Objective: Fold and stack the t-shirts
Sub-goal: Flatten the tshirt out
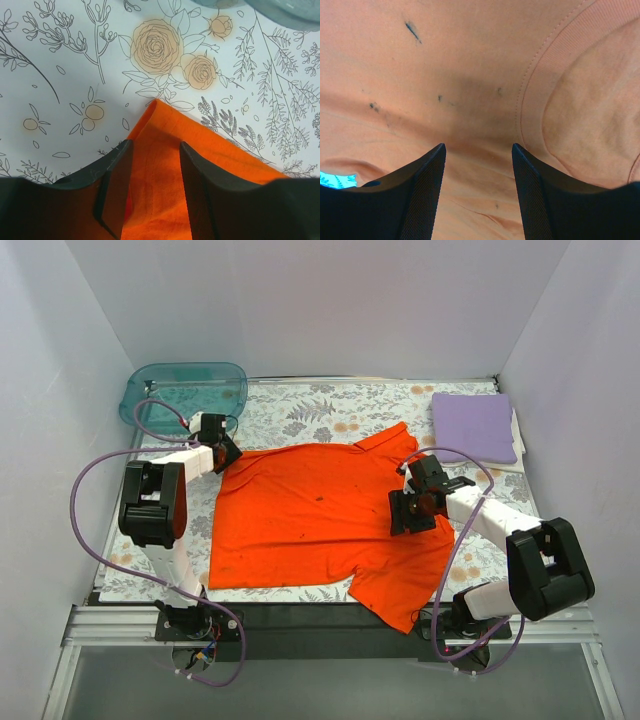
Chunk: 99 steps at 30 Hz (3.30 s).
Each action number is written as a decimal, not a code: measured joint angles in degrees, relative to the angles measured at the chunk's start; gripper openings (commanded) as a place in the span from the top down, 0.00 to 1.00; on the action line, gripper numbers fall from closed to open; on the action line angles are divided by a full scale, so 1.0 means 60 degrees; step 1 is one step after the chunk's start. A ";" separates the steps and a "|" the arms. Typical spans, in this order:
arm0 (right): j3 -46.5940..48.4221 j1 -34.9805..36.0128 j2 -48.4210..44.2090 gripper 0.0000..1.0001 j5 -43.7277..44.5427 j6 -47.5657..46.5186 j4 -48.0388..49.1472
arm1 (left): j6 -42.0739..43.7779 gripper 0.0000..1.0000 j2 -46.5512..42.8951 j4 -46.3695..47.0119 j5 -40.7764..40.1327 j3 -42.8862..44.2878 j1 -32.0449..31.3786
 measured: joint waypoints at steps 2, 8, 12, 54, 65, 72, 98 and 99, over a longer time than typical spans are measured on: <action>0.0000 0.0000 0.0036 0.48 0.0000 -0.0004 0.0000 | 0.0022 0.60 -0.0036 0.0069 -0.0004 -0.0069 0.0000; 0.0000 0.0000 0.0098 0.47 0.0066 0.0000 0.0000 | 0.0284 0.79 -0.0026 0.0033 -0.0076 -0.0073 0.0000; -0.0044 0.0000 0.0098 0.48 0.0124 0.0000 0.0015 | 0.0608 0.90 0.0127 0.0040 -0.0109 0.0069 0.0000; -0.0379 -0.0175 -0.0175 0.48 0.0583 0.0441 0.0091 | 0.0790 0.40 -0.1027 -0.0506 0.0237 0.0255 0.0051; -0.0382 -0.0182 -0.0153 0.48 0.0572 0.0441 0.0113 | 0.0794 0.61 -0.0324 -0.0954 0.0729 0.0240 0.0051; -0.0379 -0.0182 -0.0135 0.48 0.0576 0.0444 0.0120 | 0.0954 0.92 0.0004 -0.0951 0.0630 0.0273 0.0051; 0.0171 -0.0182 -0.0160 0.46 0.0714 0.0426 -0.0557 | 0.1217 0.27 -0.1038 -0.1657 -0.0266 0.0178 0.0004; 0.0288 -0.0182 -0.0182 0.46 0.0674 0.0426 -0.0590 | 0.1184 0.27 -0.1461 -0.1829 -0.0262 -0.0044 -0.0033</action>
